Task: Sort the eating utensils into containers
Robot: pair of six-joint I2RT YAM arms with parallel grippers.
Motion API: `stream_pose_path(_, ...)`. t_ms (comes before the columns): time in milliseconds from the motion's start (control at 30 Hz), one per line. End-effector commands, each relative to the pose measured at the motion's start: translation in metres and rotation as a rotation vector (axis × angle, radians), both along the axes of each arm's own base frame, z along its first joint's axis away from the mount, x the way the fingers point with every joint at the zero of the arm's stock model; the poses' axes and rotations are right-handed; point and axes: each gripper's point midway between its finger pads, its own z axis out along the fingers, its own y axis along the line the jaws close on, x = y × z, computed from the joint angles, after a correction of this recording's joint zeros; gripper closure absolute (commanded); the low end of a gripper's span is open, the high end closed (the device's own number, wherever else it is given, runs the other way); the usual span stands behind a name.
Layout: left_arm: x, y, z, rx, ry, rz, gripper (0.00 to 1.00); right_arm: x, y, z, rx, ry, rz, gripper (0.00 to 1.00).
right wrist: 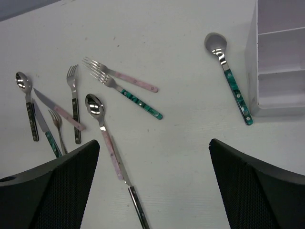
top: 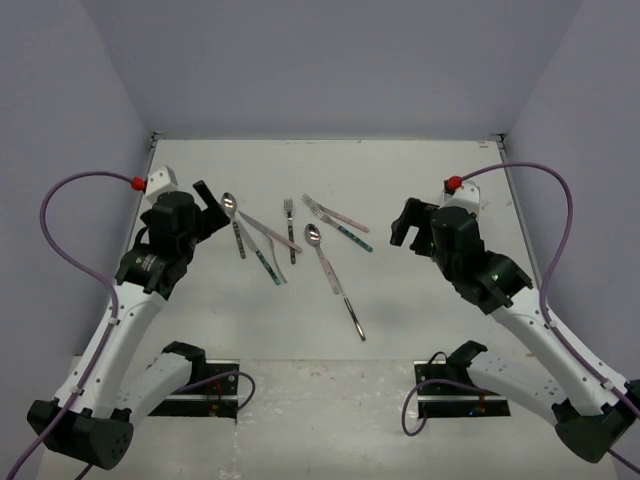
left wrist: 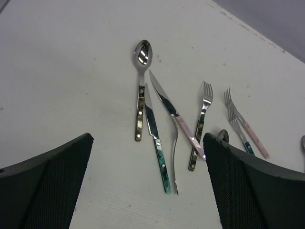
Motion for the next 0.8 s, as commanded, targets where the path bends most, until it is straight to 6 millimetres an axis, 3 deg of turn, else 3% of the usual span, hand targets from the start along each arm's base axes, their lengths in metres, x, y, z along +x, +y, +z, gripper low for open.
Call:
stream_pose_path(0, 0.0, 0.001, 0.003, 0.01, -0.021, -0.004, 0.0, 0.003, -0.001, 0.014, 0.017, -0.053, 0.0, 0.01)
stream_pose_path(233, 0.003, 0.0, -0.002, 0.018, -0.011, -0.007, 0.0, 0.017, -0.003, 0.007, -0.123, -0.033, 0.02, 0.01)
stream_pose_path(333, 0.004, -0.001, -0.006, 0.017, -0.008, -0.01, 0.0, 0.031, 0.004, -0.011, -0.229, 0.042, 0.091, 0.01)
stream_pose_path(367, 0.004, -0.001, -0.007, 0.019, -0.005, -0.014, 0.0, 0.039, 0.004, -0.028, -0.266, 0.107, 0.105, 0.01)
stream_pose_path(400, 0.005, -0.002, -0.01, 0.021, 0.003, -0.019, 0.0, 0.044, 0.009, -0.028, -0.279, 0.125, 0.143, 0.01)
stream_pose_path(467, 0.005, -0.002, -0.013, 0.024, 0.015, -0.02, 0.0, 0.059, 0.005, -0.054, -0.334, 0.213, 0.171, 0.01)
stream_pose_path(500, 0.005, -0.002, -0.014, 0.025, 0.018, -0.02, 0.0, 0.066, 0.004, -0.057, -0.331, 0.232, 0.169, 0.01)
stream_pose_path(533, 0.006, -0.002, -0.015, 0.024, 0.018, -0.021, 0.0, 0.072, -0.007, -0.065, -0.328, 0.275, 0.15, 0.01)
stream_pose_path(600, 0.005, -0.004, -0.018, 0.02, 0.021, -0.029, 0.0, 0.08, -0.003, -0.092, -0.299, 0.368, 0.212, 0.01)
stream_pose_path(633, 0.005, -0.005, -0.023, 0.021, 0.028, -0.031, 0.0, 0.086, -0.013, -0.099, -0.292, 0.401, 0.206, 0.01)
stream_pose_path(767, 0.007, -0.005, -0.026, 0.024, 0.035, -0.032, 0.0, 0.112, -0.025, -0.134, -0.383, 0.506, 0.203, 0.01)
